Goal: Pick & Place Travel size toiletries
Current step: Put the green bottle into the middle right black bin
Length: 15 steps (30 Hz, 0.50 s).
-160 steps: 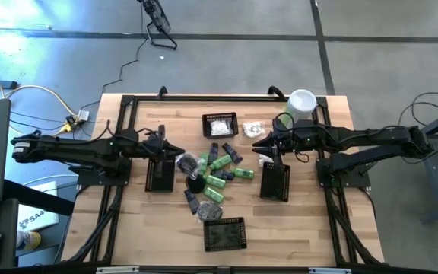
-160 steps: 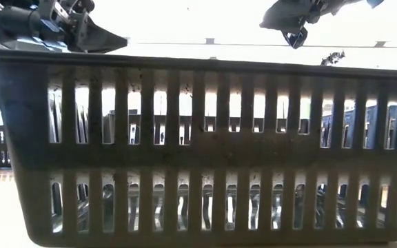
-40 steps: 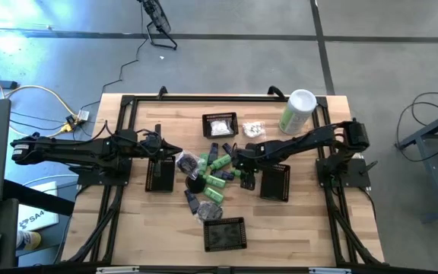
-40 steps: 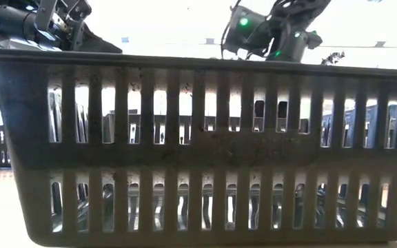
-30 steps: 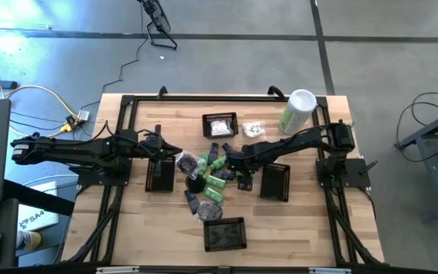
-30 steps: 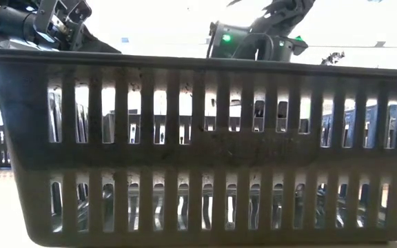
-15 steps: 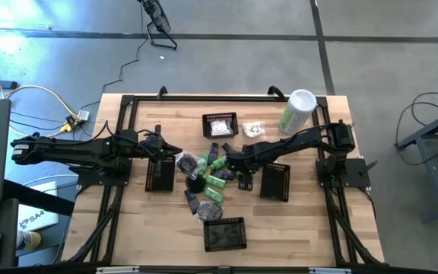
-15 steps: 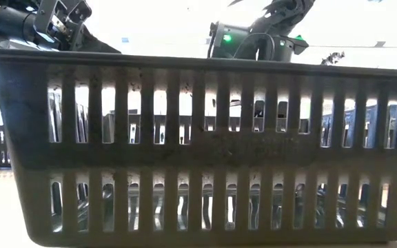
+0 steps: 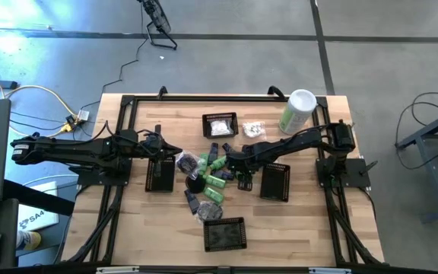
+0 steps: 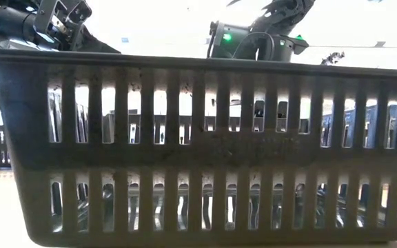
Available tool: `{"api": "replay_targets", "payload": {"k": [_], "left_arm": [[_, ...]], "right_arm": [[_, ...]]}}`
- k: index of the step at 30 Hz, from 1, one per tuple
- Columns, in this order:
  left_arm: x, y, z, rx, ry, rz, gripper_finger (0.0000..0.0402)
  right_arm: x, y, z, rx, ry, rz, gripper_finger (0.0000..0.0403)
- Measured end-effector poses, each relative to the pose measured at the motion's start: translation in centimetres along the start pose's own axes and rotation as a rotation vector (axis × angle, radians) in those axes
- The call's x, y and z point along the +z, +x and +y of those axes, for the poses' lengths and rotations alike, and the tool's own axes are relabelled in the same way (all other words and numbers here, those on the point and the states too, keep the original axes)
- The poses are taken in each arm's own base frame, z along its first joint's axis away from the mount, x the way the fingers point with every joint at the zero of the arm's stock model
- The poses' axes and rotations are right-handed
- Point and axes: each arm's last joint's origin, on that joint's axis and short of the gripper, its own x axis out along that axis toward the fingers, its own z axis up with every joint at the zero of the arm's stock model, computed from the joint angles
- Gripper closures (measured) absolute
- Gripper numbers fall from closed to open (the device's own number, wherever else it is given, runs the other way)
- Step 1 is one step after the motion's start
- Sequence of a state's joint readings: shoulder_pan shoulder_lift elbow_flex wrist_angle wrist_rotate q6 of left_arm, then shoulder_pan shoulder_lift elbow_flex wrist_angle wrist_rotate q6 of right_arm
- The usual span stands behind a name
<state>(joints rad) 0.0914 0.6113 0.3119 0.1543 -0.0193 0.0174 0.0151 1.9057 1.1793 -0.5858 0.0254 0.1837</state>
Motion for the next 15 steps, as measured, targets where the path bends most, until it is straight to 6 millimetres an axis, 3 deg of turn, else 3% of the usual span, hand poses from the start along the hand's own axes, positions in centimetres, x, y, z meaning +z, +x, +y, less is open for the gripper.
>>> {"api": "replay_targets", "payload": {"k": [7,15], "left_arm": [[0.0,0.0,0.0,0.0,0.0,0.0,0.0401],[0.01,0.0,0.0,0.0,0.0,-0.001,0.0402]], "right_arm": [[0.0,0.0,0.01,0.002,-0.005,0.0,0.0232],[0.1,0.0,0.03,0.005,-0.004,-0.01,0.0219]]}}
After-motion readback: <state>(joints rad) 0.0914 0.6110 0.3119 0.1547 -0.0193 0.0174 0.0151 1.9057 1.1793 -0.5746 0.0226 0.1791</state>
